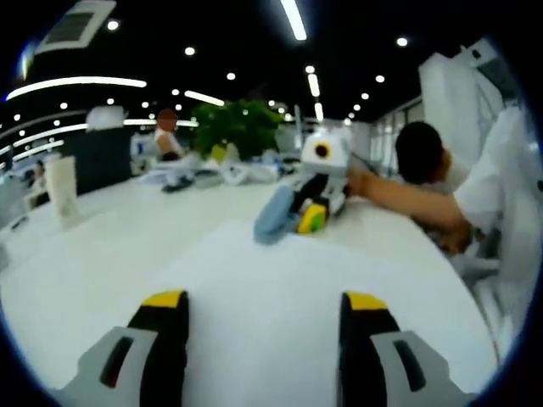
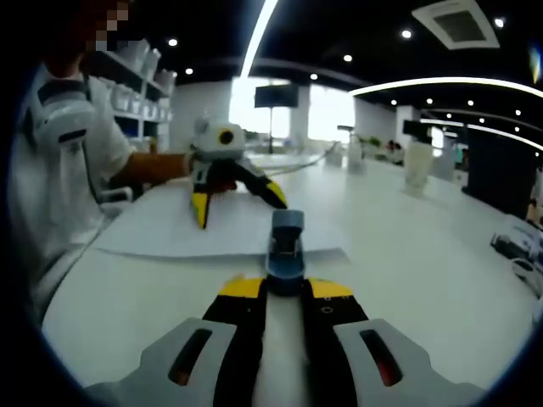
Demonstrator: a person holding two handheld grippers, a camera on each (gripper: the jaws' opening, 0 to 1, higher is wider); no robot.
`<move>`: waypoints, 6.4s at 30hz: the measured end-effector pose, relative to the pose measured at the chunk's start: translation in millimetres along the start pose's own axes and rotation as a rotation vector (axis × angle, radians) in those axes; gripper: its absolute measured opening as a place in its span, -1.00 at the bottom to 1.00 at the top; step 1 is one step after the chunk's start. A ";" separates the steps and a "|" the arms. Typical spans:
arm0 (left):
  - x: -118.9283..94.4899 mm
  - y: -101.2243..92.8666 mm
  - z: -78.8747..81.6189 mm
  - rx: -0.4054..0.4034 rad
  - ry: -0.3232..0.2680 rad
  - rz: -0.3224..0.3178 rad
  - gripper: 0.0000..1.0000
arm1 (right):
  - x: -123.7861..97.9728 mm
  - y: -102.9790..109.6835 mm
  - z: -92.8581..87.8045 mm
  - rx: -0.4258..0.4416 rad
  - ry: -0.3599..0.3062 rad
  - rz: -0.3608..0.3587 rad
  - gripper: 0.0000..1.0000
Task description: Pick up the paper insert the paper into the punch align the paper edges press the punch to punch holes
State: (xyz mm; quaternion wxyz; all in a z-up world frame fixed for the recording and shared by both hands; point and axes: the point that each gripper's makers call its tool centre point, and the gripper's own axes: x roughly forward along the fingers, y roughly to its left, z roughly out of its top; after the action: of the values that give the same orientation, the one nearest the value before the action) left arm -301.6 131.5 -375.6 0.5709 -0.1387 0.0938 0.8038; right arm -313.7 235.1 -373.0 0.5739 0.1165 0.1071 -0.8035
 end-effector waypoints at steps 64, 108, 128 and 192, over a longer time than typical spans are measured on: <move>-1.4 1.6 2.5 0.023 -0.032 -0.015 0.34 | 14.7 -33.7 11.5 -0.038 0.002 0.044 -0.56; 30.6 7.6 44.7 0.085 0.017 -0.021 0.41 | -26.2 -66.9 54.4 0.161 -0.302 -0.067 -0.42; 118.4 10.5 64.5 0.095 0.005 -0.190 0.16 | -29.3 -87.2 45.8 0.219 -0.306 -0.149 -0.45; 136.2 34.9 57.6 0.091 -0.066 -0.214 -0.30 | -3.1 -50.3 11.5 0.060 -0.065 -0.038 -0.84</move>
State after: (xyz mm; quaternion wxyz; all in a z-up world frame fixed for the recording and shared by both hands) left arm -383.5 259.3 -366.4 0.6619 -0.0953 0.0958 0.7373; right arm -361.1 250.4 -359.2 0.5580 0.1054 0.0667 -0.8204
